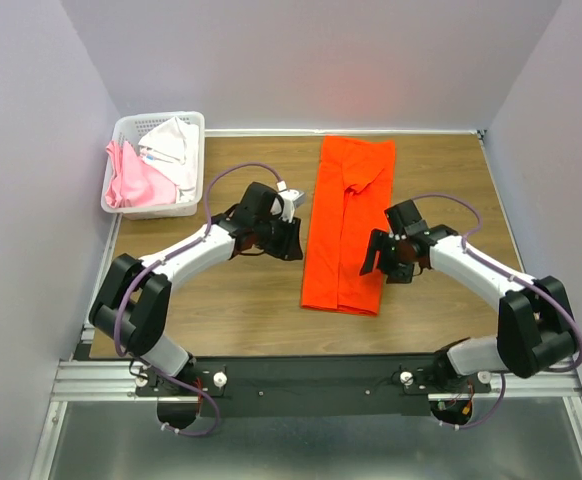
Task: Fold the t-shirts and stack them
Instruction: Fold the tshirt
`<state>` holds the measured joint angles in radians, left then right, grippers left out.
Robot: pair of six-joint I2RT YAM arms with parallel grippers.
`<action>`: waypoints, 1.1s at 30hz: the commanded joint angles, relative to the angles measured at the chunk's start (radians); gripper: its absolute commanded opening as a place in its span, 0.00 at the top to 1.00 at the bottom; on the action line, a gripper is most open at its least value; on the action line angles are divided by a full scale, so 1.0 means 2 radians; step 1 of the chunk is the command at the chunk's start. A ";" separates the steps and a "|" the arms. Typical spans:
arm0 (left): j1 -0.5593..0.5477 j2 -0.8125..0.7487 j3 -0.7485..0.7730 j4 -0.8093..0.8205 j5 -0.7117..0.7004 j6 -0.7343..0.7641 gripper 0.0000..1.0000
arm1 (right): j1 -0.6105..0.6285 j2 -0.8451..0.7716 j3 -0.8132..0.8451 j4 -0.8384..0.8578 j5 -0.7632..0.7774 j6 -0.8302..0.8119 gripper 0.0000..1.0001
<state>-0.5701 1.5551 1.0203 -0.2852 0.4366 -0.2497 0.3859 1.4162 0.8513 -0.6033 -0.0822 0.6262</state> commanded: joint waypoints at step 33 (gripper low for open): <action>-0.019 0.019 -0.084 0.084 0.054 -0.019 0.59 | 0.072 -0.036 -0.095 -0.021 0.030 0.130 0.55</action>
<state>-0.5964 1.5745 0.8669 -0.1398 0.5140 -0.2684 0.5182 1.3537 0.6807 -0.6300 -0.0437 0.8654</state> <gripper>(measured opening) 0.409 0.460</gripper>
